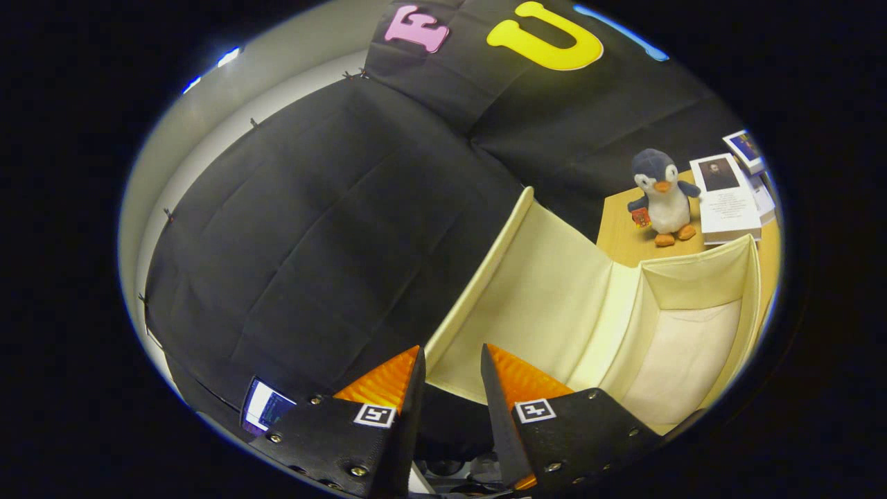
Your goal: Open the storage box then place both shoes into the box .Put the left shoe in first, then the right shoe, with the right side of both shoes facing outward in a uniform manner.
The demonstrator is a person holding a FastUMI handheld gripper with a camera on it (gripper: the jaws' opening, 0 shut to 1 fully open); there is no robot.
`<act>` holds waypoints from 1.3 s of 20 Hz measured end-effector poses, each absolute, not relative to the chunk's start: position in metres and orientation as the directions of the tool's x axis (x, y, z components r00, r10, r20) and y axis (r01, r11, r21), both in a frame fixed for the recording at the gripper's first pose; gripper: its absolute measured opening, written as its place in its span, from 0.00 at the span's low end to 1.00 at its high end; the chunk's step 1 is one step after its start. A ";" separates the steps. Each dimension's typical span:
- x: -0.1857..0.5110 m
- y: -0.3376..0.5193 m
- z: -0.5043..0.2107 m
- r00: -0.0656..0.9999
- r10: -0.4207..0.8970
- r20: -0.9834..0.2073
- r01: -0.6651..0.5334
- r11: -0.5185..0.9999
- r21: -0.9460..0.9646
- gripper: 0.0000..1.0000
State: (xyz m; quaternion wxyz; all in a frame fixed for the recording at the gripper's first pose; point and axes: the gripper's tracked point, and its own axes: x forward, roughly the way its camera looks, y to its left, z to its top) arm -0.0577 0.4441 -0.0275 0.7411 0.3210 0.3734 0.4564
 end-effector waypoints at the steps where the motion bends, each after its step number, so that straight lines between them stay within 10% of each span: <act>1: -0.059 0.440 -0.030 0.307 0.912 -0.272 -0.449 0.391 0.804 0.64; 3: -0.056 0.428 -0.035 0.331 0.897 -0.294 -0.465 0.426 0.776 0.96; 26: 0.007 0.169 -0.151 0.693 0.430 -0.578 -0.278 0.900 0.336 0.96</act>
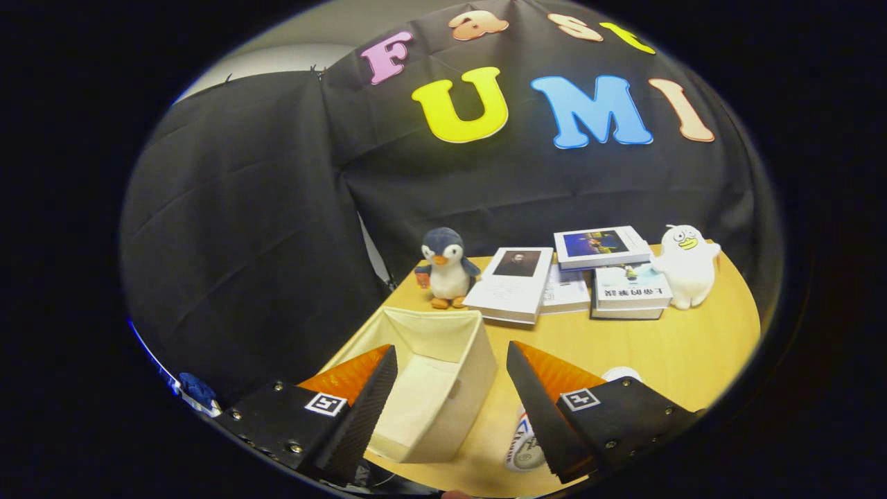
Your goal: Open the storage box then place both shoes into the box .Put the left shoe in first, then the right shoe, with the right side of both shoes facing outward in a uniform manner.
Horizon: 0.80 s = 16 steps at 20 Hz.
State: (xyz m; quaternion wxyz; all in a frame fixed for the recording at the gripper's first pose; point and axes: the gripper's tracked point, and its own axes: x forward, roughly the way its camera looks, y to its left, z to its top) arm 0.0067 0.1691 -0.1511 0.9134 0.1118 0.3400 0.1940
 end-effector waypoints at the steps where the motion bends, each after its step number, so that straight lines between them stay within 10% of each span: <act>1: 0.006 0.160 -0.164 0.687 0.410 -0.600 -0.262 0.910 0.322 0.96; 16: -0.006 0.102 -0.302 0.529 0.296 -0.796 -0.071 0.949 0.306 0.97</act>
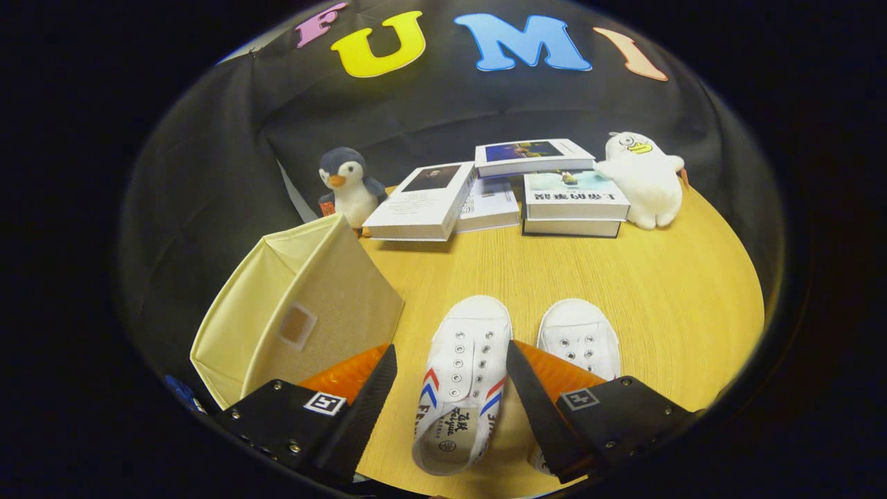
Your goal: Open the storage box then place both shoes into the box .Put the left shoe in first, then the right shoe, with the right side of both shoes facing outward in a uniform manner.
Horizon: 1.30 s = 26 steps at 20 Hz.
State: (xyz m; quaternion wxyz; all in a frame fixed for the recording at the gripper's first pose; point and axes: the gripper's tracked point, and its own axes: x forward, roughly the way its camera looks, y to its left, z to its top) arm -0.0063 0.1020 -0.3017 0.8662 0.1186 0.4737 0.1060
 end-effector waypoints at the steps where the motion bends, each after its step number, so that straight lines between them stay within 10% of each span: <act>1: -0.009 0.102 -0.309 0.508 0.307 -0.804 -0.056 0.944 0.325 0.97; 18: -0.021 0.095 -0.362 0.331 0.359 -0.873 0.096 0.907 0.410 0.65; 22: -0.022 0.086 -0.362 0.308 0.364 -0.879 0.141 0.896 0.421 0.47; 26: -0.015 0.087 -0.378 0.309 0.343 -0.887 0.251 0.870 0.424 0.06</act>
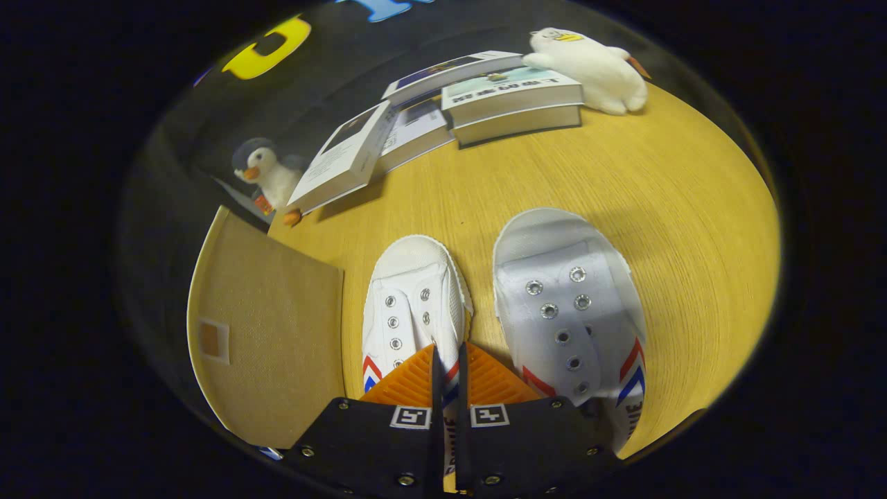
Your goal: Open the storage box then place both shoes into the box .Put the left shoe in first, then the right shoe, with the right side of both shoes facing outward in a uniform manner.
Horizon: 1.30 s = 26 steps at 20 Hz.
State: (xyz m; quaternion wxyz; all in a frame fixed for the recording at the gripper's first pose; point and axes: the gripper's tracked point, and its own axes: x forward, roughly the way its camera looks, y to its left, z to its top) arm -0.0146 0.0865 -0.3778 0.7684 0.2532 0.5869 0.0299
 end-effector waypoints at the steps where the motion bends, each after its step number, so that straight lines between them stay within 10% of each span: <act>1: -0.020 0.082 -0.365 0.309 0.350 -0.884 0.284 0.854 0.437 0.01; 26: 0.035 0.194 -0.168 0.509 0.496 -0.703 0.178 0.739 0.650 0.00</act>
